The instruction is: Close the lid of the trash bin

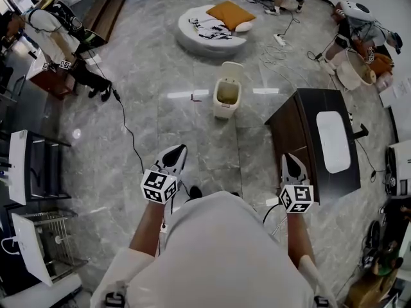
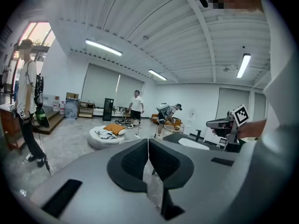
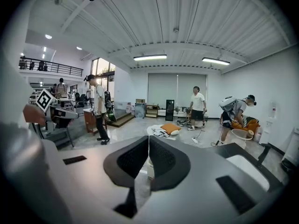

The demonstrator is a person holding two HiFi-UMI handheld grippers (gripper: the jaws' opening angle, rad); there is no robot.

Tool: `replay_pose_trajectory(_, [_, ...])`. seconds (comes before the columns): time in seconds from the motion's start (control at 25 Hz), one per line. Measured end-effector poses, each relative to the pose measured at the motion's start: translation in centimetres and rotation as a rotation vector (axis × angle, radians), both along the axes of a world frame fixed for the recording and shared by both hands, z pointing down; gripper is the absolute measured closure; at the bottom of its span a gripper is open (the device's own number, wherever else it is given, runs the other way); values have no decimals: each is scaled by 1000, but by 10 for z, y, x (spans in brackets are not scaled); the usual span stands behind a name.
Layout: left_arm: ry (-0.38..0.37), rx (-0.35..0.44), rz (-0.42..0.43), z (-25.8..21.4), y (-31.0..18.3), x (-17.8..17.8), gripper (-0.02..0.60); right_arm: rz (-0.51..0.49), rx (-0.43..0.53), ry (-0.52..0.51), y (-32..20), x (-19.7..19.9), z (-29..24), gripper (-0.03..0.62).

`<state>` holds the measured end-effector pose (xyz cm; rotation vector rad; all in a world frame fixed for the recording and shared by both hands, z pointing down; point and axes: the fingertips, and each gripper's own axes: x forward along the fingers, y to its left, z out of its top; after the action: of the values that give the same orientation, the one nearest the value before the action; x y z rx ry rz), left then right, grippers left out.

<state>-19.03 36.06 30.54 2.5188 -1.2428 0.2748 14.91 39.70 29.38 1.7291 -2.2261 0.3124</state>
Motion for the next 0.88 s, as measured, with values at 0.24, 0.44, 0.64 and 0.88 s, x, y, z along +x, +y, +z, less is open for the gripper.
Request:
replay_pose_trajectory(0.24, [2, -20, 15, 7, 5, -18, 561, -11, -15, 14, 3, -27, 4, 562])
replay_pose_trajectory(0.44, [-3, -36, 37, 14, 6, -37, 561, -6, -28, 24, 8, -50, 8, 562])
replay_pose_trajectory(0.64, [-9, -46, 55, 22, 5, -55, 561, 7, -48, 35, 14, -67, 17, 562])
replay_pose_trajectory(0.88, [-6, -57, 44, 27, -4, -69, 561, 8, -76, 36, 12, -78, 26, 562])
